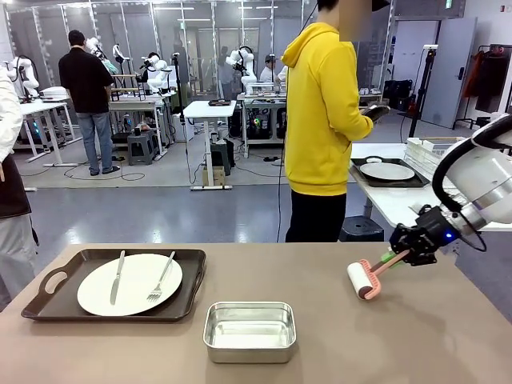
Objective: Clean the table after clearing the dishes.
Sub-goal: When the left (or right) Handle tray is removed, use the left hand (or right hand) to clean the left (or right) side of the table with the Lint Roller.
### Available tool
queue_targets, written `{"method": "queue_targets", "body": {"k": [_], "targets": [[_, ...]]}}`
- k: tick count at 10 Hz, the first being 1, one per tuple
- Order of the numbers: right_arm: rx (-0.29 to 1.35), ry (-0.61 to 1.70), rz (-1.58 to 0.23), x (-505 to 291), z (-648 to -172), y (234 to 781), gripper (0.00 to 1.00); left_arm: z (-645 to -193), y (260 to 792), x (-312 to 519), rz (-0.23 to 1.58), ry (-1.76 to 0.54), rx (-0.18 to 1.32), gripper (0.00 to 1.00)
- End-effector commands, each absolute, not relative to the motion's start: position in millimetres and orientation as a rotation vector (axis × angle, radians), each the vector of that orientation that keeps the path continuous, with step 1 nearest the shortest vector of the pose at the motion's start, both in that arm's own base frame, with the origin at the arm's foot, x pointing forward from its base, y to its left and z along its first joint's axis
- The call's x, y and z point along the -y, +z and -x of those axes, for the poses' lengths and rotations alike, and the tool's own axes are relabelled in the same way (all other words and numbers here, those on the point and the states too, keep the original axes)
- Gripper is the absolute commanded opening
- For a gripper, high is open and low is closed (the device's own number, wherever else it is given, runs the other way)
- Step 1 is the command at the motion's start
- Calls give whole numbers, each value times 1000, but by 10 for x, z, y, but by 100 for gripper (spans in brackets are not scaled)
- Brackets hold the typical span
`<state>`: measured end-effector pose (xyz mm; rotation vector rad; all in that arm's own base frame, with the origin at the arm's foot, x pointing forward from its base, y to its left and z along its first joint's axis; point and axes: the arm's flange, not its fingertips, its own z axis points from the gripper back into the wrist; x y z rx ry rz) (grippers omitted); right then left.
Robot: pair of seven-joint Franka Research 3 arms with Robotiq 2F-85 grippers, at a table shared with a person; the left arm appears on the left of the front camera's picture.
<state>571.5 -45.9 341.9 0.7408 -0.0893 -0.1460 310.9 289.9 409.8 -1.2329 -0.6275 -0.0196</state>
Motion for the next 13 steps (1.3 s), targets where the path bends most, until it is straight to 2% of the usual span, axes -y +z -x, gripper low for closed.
{"method": "queue_targets", "body": {"k": [1,8,13], "targets": [[143,-175,-607,806,-5733,3201,20,-3092,4107,-2905,1230,-22,634,100],[191,-274,-538,1711,-5523,3434,20,-3092,4107,-2905,1230,-22,634,100],[193,-230,-555,1696,-5500,3664,20,-3092,4107,-2905,1230,-22,634,100]]}}
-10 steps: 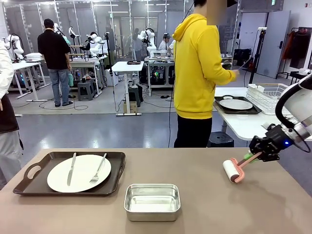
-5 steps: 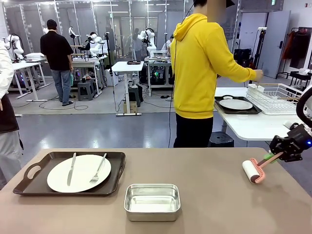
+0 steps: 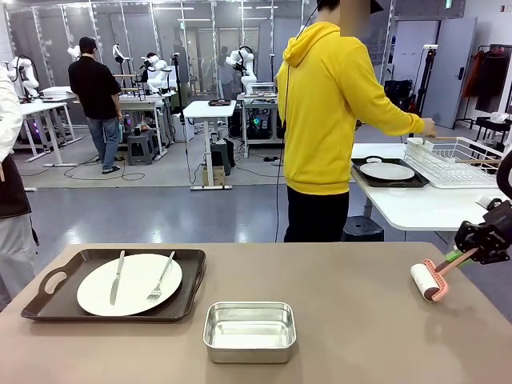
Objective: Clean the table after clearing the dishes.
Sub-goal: When the left (or right) Handle tray is removed, use the left hand (or right hand) to clean the left (or right) side of the table with the Lint Roller.
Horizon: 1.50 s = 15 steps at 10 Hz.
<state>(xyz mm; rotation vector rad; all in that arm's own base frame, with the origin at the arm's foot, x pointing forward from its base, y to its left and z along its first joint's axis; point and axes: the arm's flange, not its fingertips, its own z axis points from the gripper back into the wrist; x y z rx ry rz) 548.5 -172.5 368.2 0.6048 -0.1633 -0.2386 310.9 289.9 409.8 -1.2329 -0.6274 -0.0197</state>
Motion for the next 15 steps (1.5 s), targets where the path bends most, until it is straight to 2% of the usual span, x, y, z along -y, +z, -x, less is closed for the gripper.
{"method": "queue_targets", "body": {"k": [1,4,8,10,11,15], "targets": [[210,-238,-555,1667,-5443,3739,20,-3092,4107,-2905,1230,-22,634,100],[286,-176,-507,1482,-5015,4240,20,-3092,4107,-2905,1230,-22,634,100],[275,-165,-404,1200,-4683,4785,20,-3092,4107,-2905,1230,-22,634,100],[255,-137,-377,1009,-4670,4860,20,-3092,4107,-2905,1230,-22,634,100],[280,-128,-429,1257,-4690,4834,20,-3092,4107,-2905,1230,-22,634,100],[280,-128,-429,1257,-4690,4834,20,-3092,4107,-2905,1230,-22,634,100]]}}
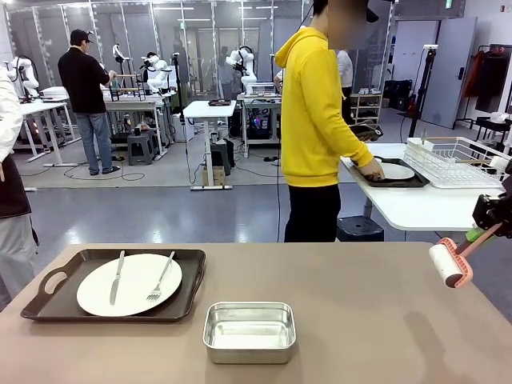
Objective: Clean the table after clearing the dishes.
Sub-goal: When the left (or right) Handle tray is removed, use the left hand (or right hand) to clean the left (or right) side of the table with the Lint Roller, then place the Lint Roller back on top of the Airtight Container.
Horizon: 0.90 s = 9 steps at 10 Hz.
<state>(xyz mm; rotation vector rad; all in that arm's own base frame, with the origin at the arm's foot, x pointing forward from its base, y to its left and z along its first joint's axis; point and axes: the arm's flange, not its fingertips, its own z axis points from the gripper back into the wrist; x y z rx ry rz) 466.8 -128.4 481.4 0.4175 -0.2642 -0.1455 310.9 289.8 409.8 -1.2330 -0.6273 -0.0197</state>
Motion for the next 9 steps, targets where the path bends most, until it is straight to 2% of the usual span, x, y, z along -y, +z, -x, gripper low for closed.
{"method": "queue_targets", "body": {"k": [1,9], "targets": [[280,-128,-429,1257,-4690,4834,20,-3092,4107,-2905,1230,-22,634,100],[280,-128,-429,1257,-4690,4834,20,-3092,4107,-2905,1230,-22,634,100]]}}
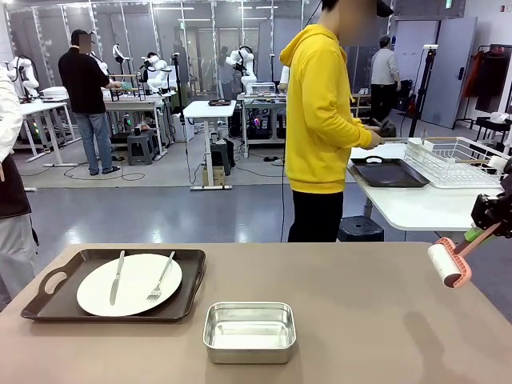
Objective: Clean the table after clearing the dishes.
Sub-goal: Place the Lint Roller back on top of the Airtight Container.
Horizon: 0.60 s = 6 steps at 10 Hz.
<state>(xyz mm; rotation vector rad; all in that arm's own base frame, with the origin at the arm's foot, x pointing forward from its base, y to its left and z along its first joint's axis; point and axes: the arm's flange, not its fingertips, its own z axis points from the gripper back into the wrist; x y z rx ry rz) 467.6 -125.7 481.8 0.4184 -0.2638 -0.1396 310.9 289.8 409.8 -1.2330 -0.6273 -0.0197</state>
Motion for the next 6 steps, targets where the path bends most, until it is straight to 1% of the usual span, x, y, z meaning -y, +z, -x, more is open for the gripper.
{"method": "queue_targets", "body": {"k": [1,3,6], "targets": [[280,-128,-429,1257,-4690,4834,20,-3092,4107,-2905,1230,-22,634,100],[264,-140,-418,1257,-4676,4818,20,-3092,4107,-2905,1230,-22,634,100],[323,252,-289,299,-4767,5301,20,-3092,4107,-2905,1230,-22,634,100]]}}
